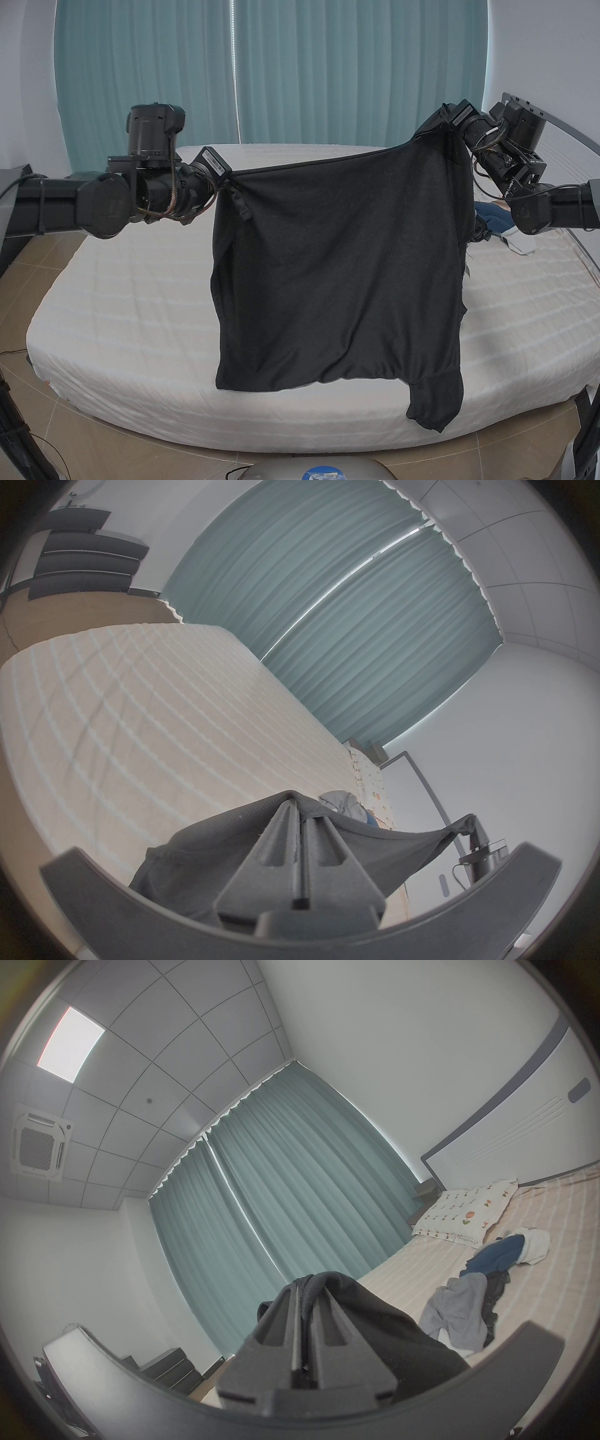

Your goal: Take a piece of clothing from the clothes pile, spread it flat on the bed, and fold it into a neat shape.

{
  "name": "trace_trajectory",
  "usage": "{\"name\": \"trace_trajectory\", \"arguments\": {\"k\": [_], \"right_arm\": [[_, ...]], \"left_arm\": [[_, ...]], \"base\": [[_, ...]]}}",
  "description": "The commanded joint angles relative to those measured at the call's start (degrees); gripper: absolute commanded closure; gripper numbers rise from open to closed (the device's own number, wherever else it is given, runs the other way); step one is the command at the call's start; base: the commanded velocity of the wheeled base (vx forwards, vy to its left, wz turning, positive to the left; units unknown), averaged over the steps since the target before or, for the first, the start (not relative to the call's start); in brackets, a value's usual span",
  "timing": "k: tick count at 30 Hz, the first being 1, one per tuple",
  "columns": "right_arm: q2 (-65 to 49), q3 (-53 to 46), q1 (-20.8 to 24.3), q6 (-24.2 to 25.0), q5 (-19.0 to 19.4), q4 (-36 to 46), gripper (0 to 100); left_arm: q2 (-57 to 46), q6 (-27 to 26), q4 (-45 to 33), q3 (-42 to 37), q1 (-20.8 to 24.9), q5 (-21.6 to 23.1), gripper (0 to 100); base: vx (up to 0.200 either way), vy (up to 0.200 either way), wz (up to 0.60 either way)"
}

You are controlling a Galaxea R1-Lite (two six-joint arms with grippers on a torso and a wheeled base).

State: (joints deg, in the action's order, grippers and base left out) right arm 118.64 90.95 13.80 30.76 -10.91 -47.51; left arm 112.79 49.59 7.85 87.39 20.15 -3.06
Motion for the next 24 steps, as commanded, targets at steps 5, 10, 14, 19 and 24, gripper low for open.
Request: {"name": "trace_trajectory", "arguments": {"k": [5, 10, 14, 19, 24], "right_arm": [[9.5, 1.9, 0.6, -0.7, -0.1, -0.3, 100], [15.0, 1.8, 0.8, -0.8, -0.3, -1.2, 100], [19.7, 2.2, 0.8, -0.9, -2.9, -3.3, 100], [24.0, 2.6, 0.6, -0.9, -3.9, -4.6, 100], [27.4, 2.1, 0.5, -1.0, -4.3, -4.3, 0]], "left_arm": [[10.4, 0.2, 0.3, 3.6, -0.5, -1.2, 100], [15.9, 0.2, 0.5, 3.9, -0.2, -4.0, 100], [19.6, 0.3, 0.6, 4.6, -0.2, -4.9, 100], [22.4, 2.2, 1.3, 5.0, 0.0, -5.0, 100], [25.4, 2.4, 1.3, 5.1, 0.1, -4.9, 0]], "base": [[0.200, 0.000, 0.00], [0.040, 0.000, 0.00], [0.000, 0.000, 0.00], [0.000, 0.000, 0.00], [0.000, 0.000, 0.00]]}}
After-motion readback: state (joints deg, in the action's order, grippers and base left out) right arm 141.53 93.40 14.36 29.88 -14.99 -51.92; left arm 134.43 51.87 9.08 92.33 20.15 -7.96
